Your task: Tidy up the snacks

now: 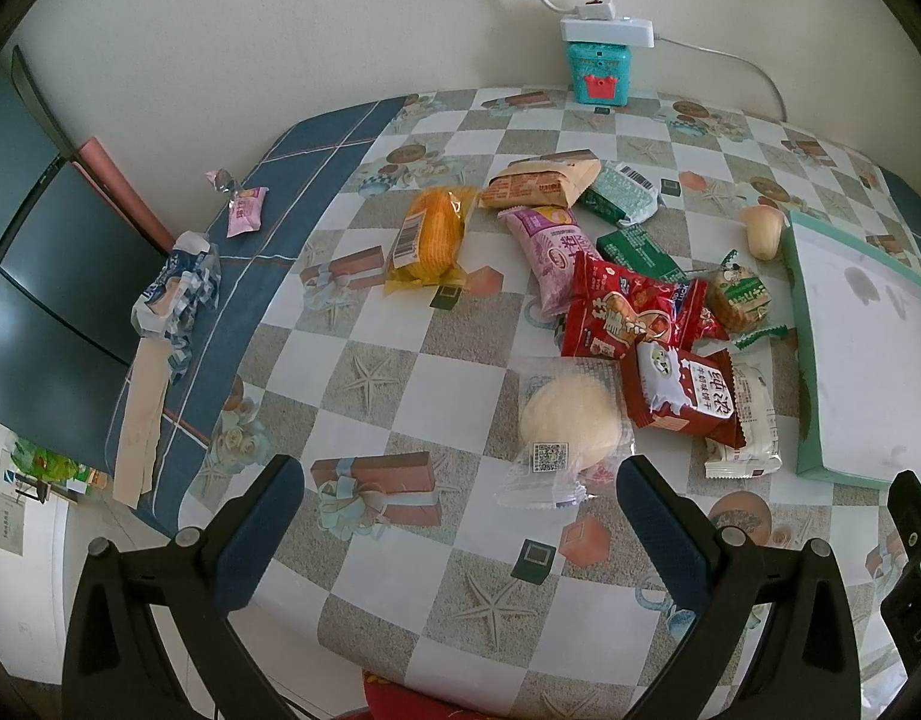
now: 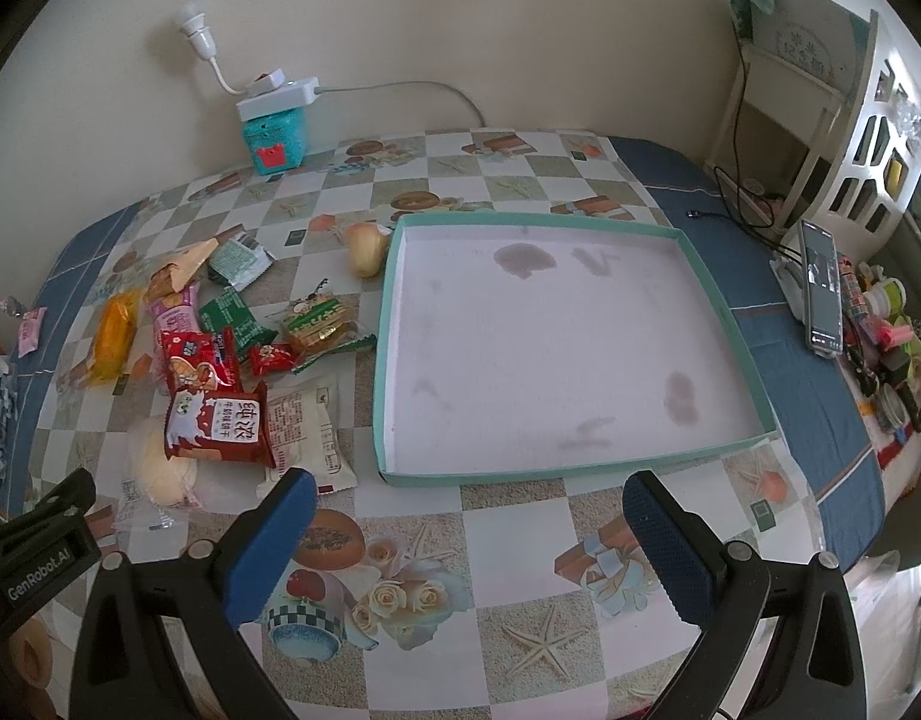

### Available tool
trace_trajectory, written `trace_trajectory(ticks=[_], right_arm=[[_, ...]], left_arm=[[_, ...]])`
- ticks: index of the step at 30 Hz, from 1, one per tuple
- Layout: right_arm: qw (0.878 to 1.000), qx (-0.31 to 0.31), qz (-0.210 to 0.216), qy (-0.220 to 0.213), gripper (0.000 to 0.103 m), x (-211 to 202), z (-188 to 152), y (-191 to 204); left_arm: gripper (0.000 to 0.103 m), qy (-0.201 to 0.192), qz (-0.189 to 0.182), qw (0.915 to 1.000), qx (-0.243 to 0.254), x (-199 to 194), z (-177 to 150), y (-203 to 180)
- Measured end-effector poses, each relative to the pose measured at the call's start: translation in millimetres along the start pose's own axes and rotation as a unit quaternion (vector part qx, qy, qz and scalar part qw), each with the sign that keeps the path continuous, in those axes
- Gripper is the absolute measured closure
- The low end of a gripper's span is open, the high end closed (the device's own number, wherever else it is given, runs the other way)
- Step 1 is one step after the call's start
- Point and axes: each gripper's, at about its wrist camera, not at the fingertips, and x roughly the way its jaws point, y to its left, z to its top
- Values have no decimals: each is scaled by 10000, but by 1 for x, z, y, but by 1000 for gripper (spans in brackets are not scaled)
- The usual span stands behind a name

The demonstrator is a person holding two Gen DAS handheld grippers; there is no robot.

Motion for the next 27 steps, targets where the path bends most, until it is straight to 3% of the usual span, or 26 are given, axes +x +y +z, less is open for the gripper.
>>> trace_trajectory(ticks=[27], right_arm=[[10000,18,-40,-58,0,0,1,-1]], left_arm=[[0,71,-14,10000,-22,2,1,0]])
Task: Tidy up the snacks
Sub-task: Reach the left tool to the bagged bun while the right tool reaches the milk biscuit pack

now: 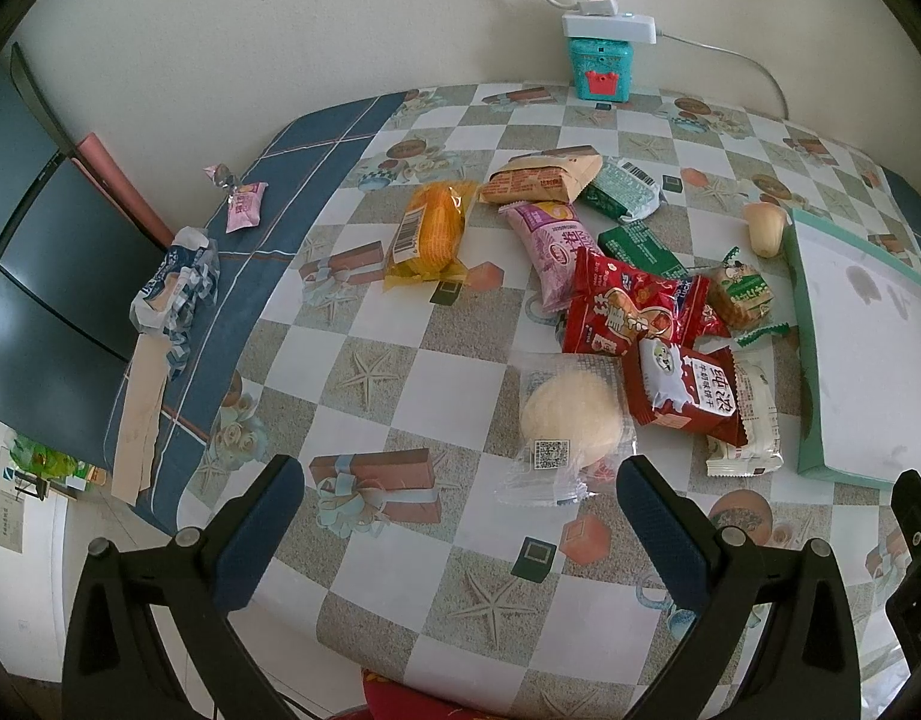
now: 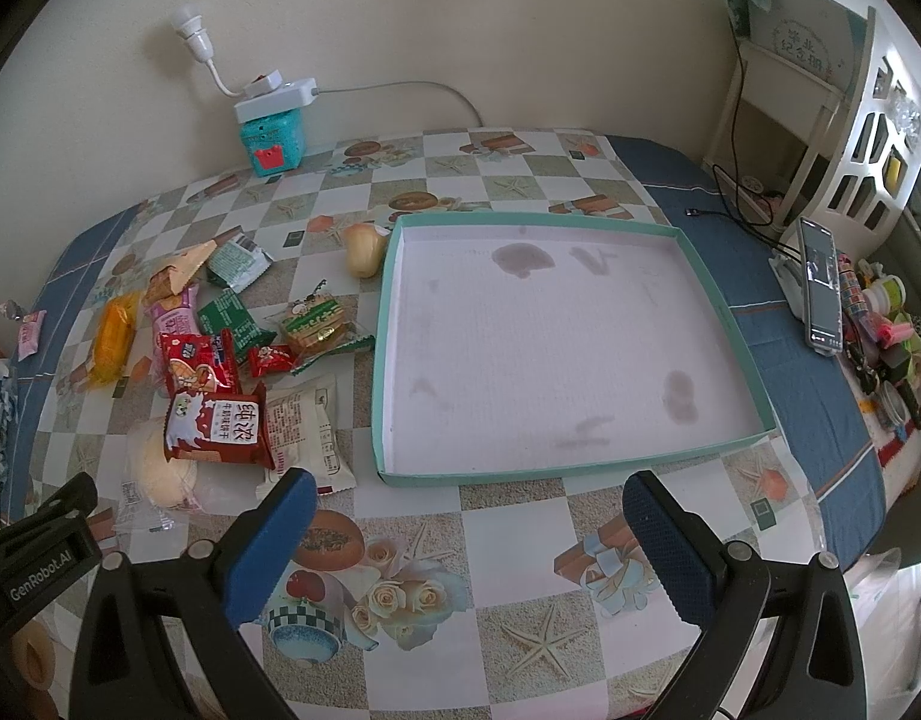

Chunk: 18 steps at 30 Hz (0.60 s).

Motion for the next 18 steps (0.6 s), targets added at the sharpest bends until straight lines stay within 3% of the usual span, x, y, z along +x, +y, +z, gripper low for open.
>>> trace_trajectory(ticks=[6,9,18], right_arm=[[9999,-85,7,-84,0,1,5,6],[9997,-129,213,-56,0,6,15,18],[9954,-585,556,508,0,41,29,69]], left_arm=[[0,142,-163,9997,-135,10,5,9],[0,229,-194,9988,-385,19,14,22],[0,689,-886,9892,-942,55,35,42]])
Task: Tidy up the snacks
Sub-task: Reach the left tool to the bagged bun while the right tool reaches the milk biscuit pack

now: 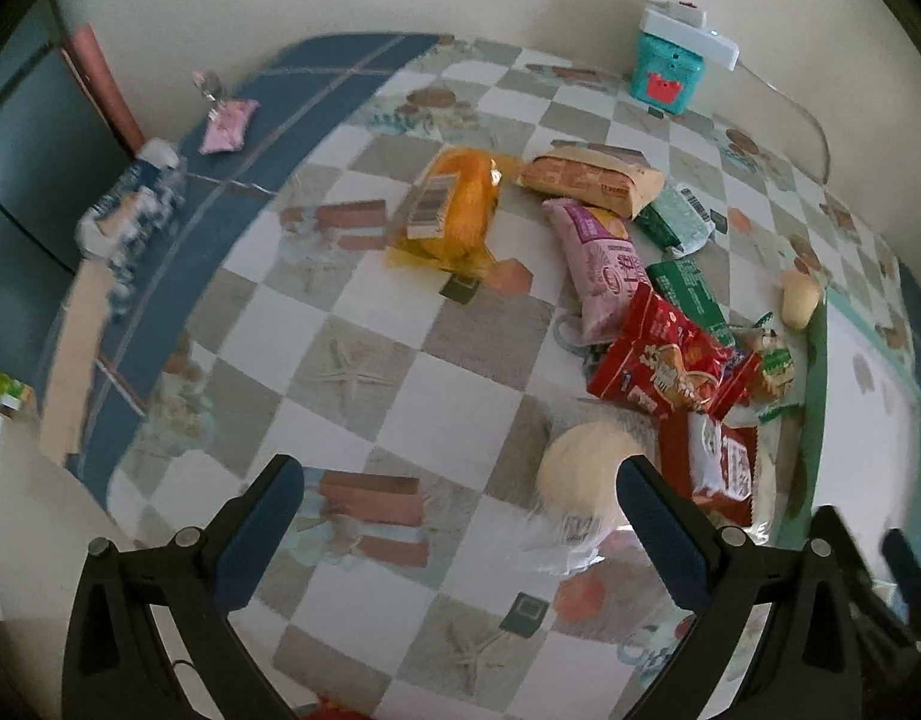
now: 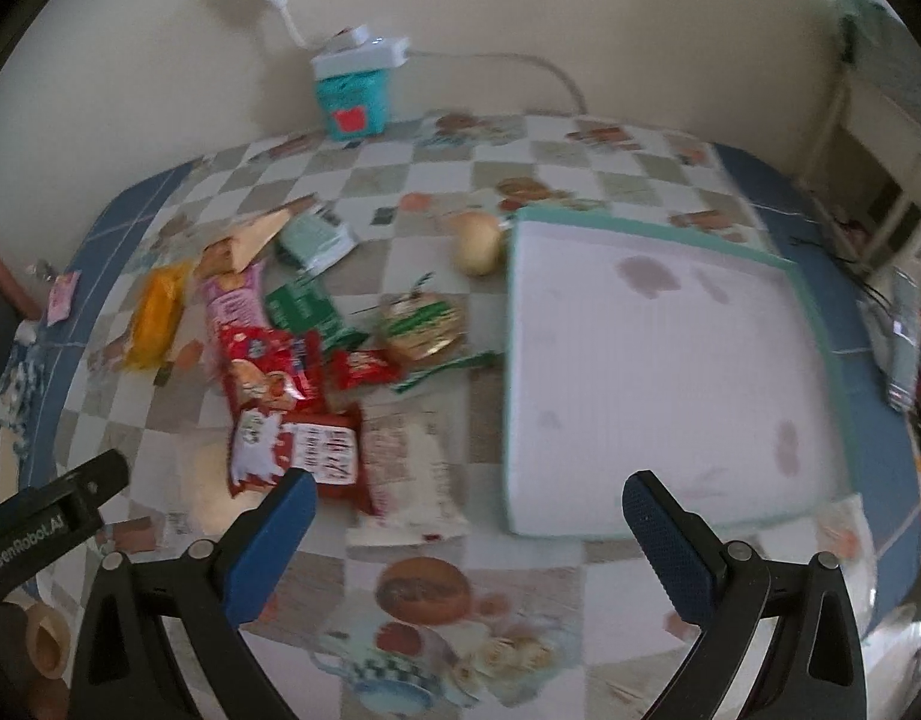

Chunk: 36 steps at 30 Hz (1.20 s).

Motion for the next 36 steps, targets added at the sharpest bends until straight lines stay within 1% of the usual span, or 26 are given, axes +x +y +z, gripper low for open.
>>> trace_trajectory(ticks=[2,4,5,6,9,10,12,15,19,22,26,29,32,34,35,36], right_arm=[[9999,-130,22,79,0,6,2,8],[9994,-237,142,194,0,12,4,17],[9993,-212,295,74,0,14,4,21],[9988,-276,372,127,0,18,5,26],[9983,-382,363,242,0,29,6,35],[9978,-391,432,321,0,33,6,37],[9961,-340,635,503,0,42,7,40],[9941,-259,881,585,0,48,8,43],[9913,-182,1095,712,0,59,10,48],[9886,-179,1241,831,0,63,9,54],[9888,-430,1145,861,0,63,4,66],[9881,-513,1138,901,0,62,3,69],[9915,-328,976,802,0,58,6,58],[9920,-189,929,836,0,56,7,48],[9925,-178,857,859,0,56,7,44],[9938,-155,699,848,0,55,7,39]], left_arm=[[0,53,-128,9999,23,5,4,-2],[0,117,-227,9997,-1,10,8,-4],[0,179,-231,9996,-62,13,10,-3],[0,217,-223,9994,-124,16,11,0],[0,304,-200,9987,-345,23,13,9],[0,315,-184,9984,-422,25,14,12],[0,302,-191,9979,-534,28,17,17],[0,346,-306,9968,-651,35,21,20],[0,495,-487,9941,-830,45,22,25],[0,518,-476,9927,-975,47,23,31],[0,523,-421,9910,-1162,47,23,39],[0,538,-416,9912,-1138,47,20,38],[0,575,-519,9922,-980,47,17,31],[0,604,-577,9927,-873,48,17,25],[0,615,-600,9929,-827,48,17,22],[0,627,-614,9930,-790,49,17,20]])
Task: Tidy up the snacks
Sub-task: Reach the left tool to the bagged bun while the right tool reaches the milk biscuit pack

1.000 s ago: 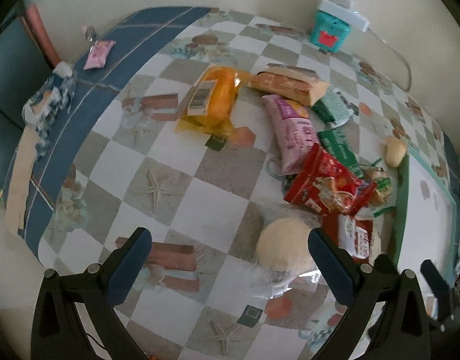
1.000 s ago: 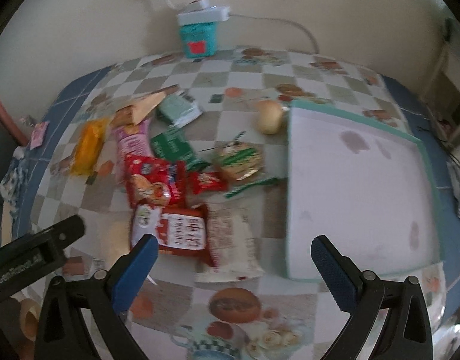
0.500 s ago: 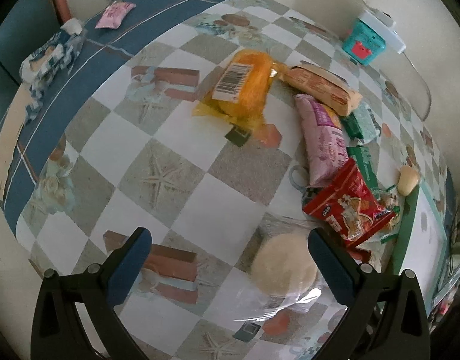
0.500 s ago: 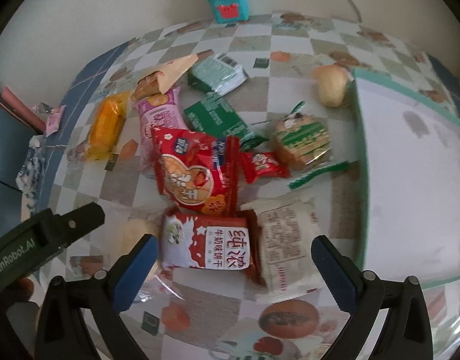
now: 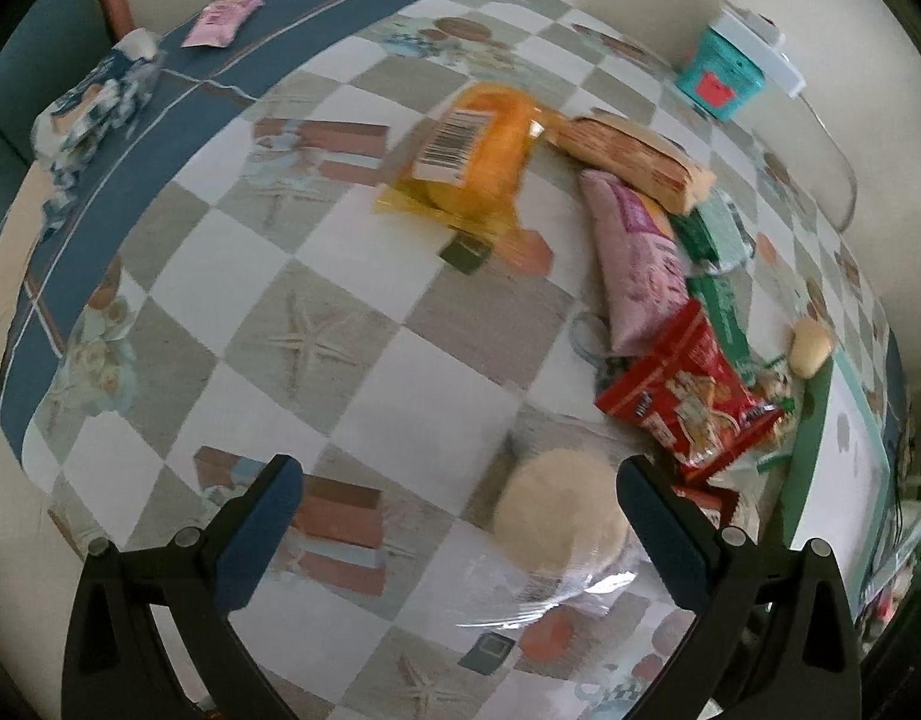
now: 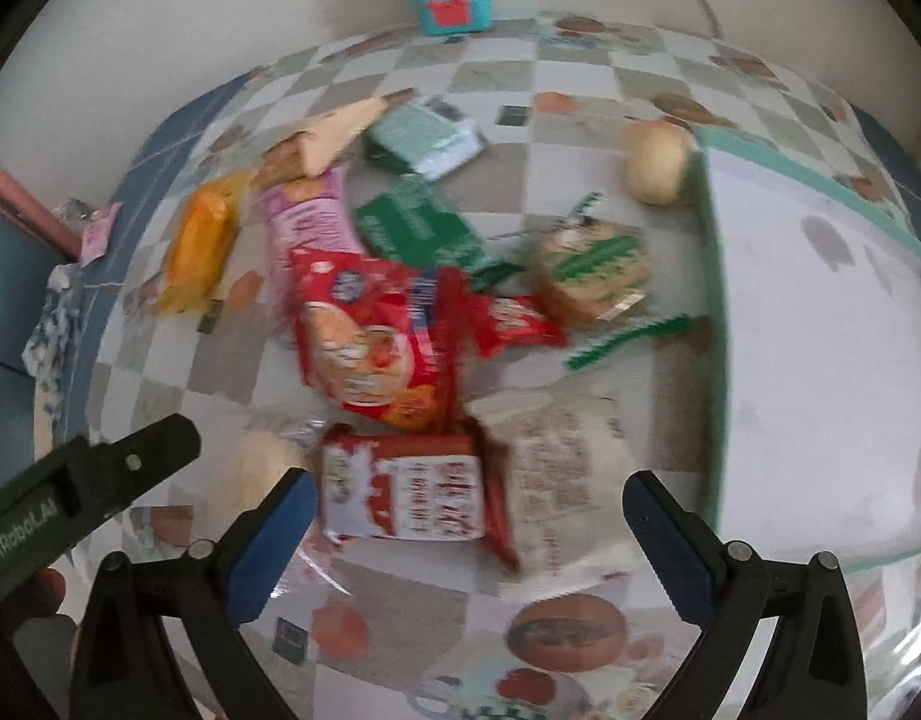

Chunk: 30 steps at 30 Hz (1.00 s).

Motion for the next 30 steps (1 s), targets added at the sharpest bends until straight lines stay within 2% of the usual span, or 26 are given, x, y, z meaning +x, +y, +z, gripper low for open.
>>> trace_trajectory(ticks=[3,5,12,17,20,23,30], right_arm=[[9990,182,-414,-35,0,-5,0,-15],[9977,325,-578,-114,0,-9,2,-21],[9917,623,-996,-528,0,-24,12,-39],[9941,551,-804,-479,0,-27,10,-36],[9968,447,-591,-310,0,-20,5,-27],[9991,399,-159,-50,0,-8,3,-20],[9995,-57,70,295,0,7,-9,12]], left_arm=[[0,90,-76,9998,173,4,-2,-10],[0,140,-182,9992,322,4,-5,-17],[0,286,-163,9976,602,12,-8,-29],[2,448,-75,9955,830,19,-17,-35],[12,547,-67,9958,731,19,-20,-26],[22,602,-141,9970,463,22,-15,-13],[31,501,-98,9984,-252,20,3,33]])
